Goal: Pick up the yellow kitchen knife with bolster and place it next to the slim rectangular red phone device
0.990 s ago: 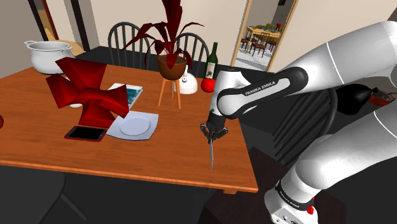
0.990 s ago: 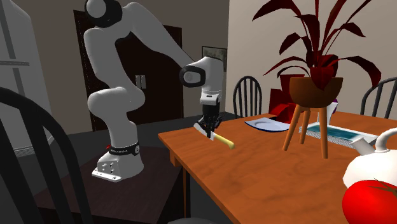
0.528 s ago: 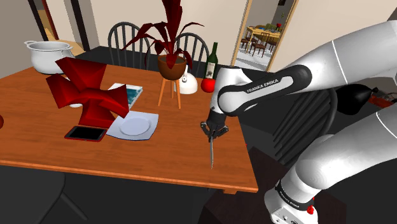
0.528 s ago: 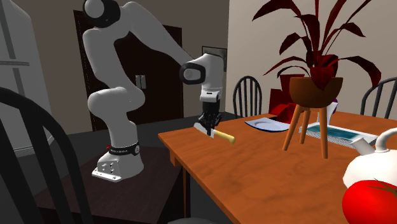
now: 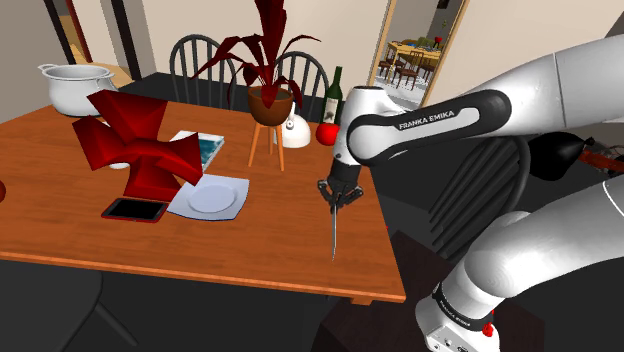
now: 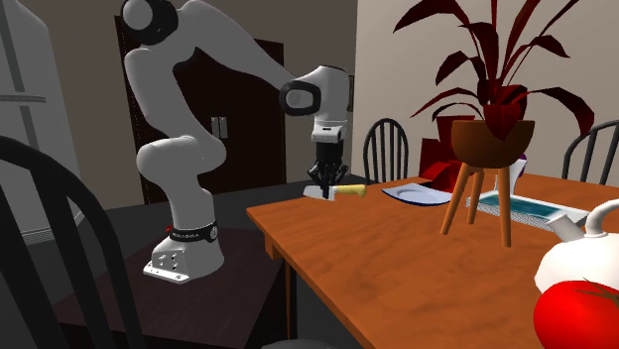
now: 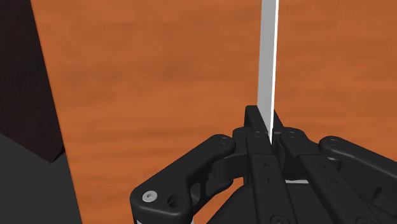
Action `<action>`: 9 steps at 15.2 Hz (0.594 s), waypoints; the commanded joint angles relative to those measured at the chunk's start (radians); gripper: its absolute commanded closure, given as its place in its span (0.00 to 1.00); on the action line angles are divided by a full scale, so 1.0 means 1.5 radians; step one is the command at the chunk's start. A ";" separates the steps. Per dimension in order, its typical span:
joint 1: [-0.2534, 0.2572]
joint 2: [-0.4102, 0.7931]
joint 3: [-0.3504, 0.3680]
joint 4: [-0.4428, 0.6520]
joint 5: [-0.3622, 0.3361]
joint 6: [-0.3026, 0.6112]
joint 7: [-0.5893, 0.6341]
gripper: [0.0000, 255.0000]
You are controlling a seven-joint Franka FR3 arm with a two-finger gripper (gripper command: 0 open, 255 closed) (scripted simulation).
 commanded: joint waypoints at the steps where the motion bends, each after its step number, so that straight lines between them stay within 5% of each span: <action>1: 0.000 -0.012 -0.003 0.011 -0.002 -0.023 0.002 1.00; 9: -0.002 -0.046 -0.015 0.059 -0.010 -0.105 0.008 1.00</action>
